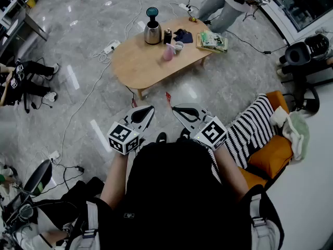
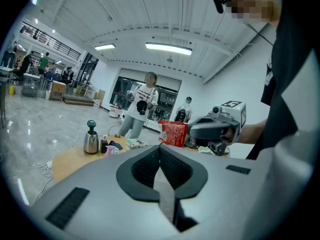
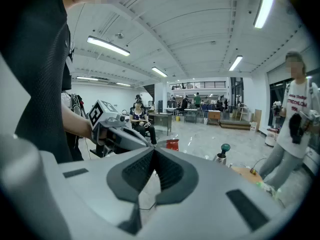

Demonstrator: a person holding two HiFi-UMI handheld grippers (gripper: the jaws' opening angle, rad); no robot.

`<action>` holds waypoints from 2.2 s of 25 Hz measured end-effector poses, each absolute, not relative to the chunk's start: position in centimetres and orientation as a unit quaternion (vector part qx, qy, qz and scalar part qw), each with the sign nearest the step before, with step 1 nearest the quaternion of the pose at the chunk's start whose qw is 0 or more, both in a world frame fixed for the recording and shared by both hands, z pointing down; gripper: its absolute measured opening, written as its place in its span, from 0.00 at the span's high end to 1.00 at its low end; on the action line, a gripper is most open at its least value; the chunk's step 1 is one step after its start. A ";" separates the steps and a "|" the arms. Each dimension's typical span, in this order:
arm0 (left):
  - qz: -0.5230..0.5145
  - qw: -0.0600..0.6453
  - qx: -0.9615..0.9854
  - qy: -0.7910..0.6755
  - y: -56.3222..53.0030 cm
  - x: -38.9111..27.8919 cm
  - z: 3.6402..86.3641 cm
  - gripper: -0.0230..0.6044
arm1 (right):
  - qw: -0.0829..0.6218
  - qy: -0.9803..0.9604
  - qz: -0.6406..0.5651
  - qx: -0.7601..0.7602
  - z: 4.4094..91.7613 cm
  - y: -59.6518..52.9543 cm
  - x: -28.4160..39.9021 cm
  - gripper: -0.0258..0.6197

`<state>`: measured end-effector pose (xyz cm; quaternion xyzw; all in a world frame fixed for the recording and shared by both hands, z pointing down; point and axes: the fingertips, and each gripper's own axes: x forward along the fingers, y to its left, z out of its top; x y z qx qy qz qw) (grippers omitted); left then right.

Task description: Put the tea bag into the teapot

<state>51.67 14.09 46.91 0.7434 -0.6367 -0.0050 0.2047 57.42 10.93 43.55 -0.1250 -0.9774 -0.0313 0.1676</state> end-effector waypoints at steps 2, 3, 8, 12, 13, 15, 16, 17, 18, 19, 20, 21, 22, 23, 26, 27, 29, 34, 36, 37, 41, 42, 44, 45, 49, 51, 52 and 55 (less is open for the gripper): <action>-0.006 0.203 0.742 -0.638 13.9 51.7 46.9 0.95 | 0.171 -0.976 -0.041 -0.132 43.7 11.0 57.4 0.95; -0.007 0.203 0.742 -0.639 13.8 51.7 46.9 0.95 | 0.172 -0.975 -0.045 -0.135 43.7 11.1 57.4 0.95; -0.004 0.206 0.743 -0.636 14.2 51.6 46.9 0.95 | 0.176 -0.973 -0.048 -0.139 43.8 11.7 57.5 0.95; 0.001 0.211 0.743 -0.636 14.6 51.4 47.3 0.95 | 0.174 -0.974 -0.044 -0.141 43.8 12.2 57.2 0.95; 0.001 0.213 0.741 -0.636 14.7 51.3 47.4 0.95 | 0.173 -0.973 -0.042 -0.144 43.8 12.3 57.1 0.95; 0.002 0.215 0.738 -0.640 14.7 51.3 47.4 0.95 | 0.169 -0.974 -0.032 -0.149 43.7 12.4 57.0 0.95; 0.002 0.215 0.736 -0.642 14.7 51.3 47.4 0.95 | 0.167 -0.974 -0.028 -0.153 43.6 12.3 57.0 0.95; 0.002 0.216 0.734 -0.644 14.8 51.3 47.4 0.95 | 0.165 -0.973 -0.026 -0.157 43.6 12.2 56.9 0.95; 0.002 0.216 0.731 -0.647 14.8 51.3 47.4 0.95 | 0.163 -0.973 -0.027 -0.161 43.6 12.1 56.8 0.95; 0.002 0.216 0.728 -0.651 14.9 51.2 47.4 0.95 | 0.163 -0.972 -0.030 -0.165 43.6 12.0 56.7 0.95; 0.002 0.216 0.724 -0.655 14.9 51.1 47.4 0.95 | 0.164 -0.971 -0.032 -0.170 43.7 11.9 56.6 0.95; 0.001 0.216 0.719 -0.660 15.0 51.0 47.5 0.95 | 0.165 -0.970 -0.032 -0.176 43.9 11.8 56.5 0.95; 0.000 0.217 0.712 -0.668 15.1 50.7 47.4 0.95 | 0.167 -0.968 -0.033 -0.185 44.0 11.7 56.3 0.95; -0.001 0.218 0.703 -0.677 15.2 50.4 47.4 0.95 | 0.168 -0.965 -0.034 -0.196 44.0 11.6 56.1 0.95; -0.008 0.220 0.678 -0.702 15.2 49.7 46.8 0.95 | 0.172 -0.959 -0.035 -0.223 43.9 10.8 55.5 0.95; -0.009 0.220 0.670 -0.709 15.1 49.4 46.6 0.95 | 0.173 -0.957 -0.035 -0.231 43.9 10.4 55.3 0.95; -0.013 0.219 0.654 -0.724 15.0 48.7 46.5 0.95 | 0.173 -0.953 -0.039 -0.246 43.9 9.6 54.8 0.95; -0.020 0.213 0.612 -0.761 15.4 47.8 46.5 0.95 | 0.164 -0.944 -0.042 -0.281 44.0 8.2 54.0 0.95; -0.024 0.211 0.592 -0.777 15.6 48.0 46.5 0.95 | 0.163 -0.938 -0.043 -0.301 44.1 7.7 53.9 0.95; -0.025 0.210 0.581 -0.786 15.7 48.3 46.4 0.95 | 0.163 -0.935 -0.044 -0.313 44.3 7.5 53.9 0.95; -0.028 0.210 0.550 -0.808 16.7 48.6 46.6 0.95 | 0.161 -0.923 -0.048 -0.346 44.8 7.6 53.3 0.95; -0.029 0.210 0.544 -0.812 17.0 48.4 46.6 0.95 | 0.162 -0.921 -0.049 -0.352 44.9 7.8 53.0 0.95; -0.030 0.211 0.533 -0.819 17.6 48.1 46.7 0.95 | 0.162 -0.916 -0.044 -0.364 45.0 8.3 52.4 0.95; -0.031 0.211 0.527 -0.823 18.0 47.8 46.7 0.95 | 0.162 -0.914 -0.041 -0.370 45.1 8.6 52.1 0.95; -0.038 0.205 0.500 -0.840 19.6 46.4 46.4 0.95 | 0.162 -0.906 -0.038 -0.389 45.3 9.3 51.0 0.95; -0.042 0.205 0.490 -0.846 20.3 45.8 46.3 0.95 | 0.165 -0.903 -0.040 -0.395 45.6 9.3 50.5 0.95; -0.042 0.206 0.486 -0.848 20.6 45.5 46.4 0.95 | 0.167 -0.902 -0.042 -0.396 45.7 9.4 50.1 0.95; -0.041 0.212 0.480 -0.850 21.9 44.2 46.8 0.95 | 0.170 -0.901 -0.045 -0.396 46.0 10.0 48.3 0.95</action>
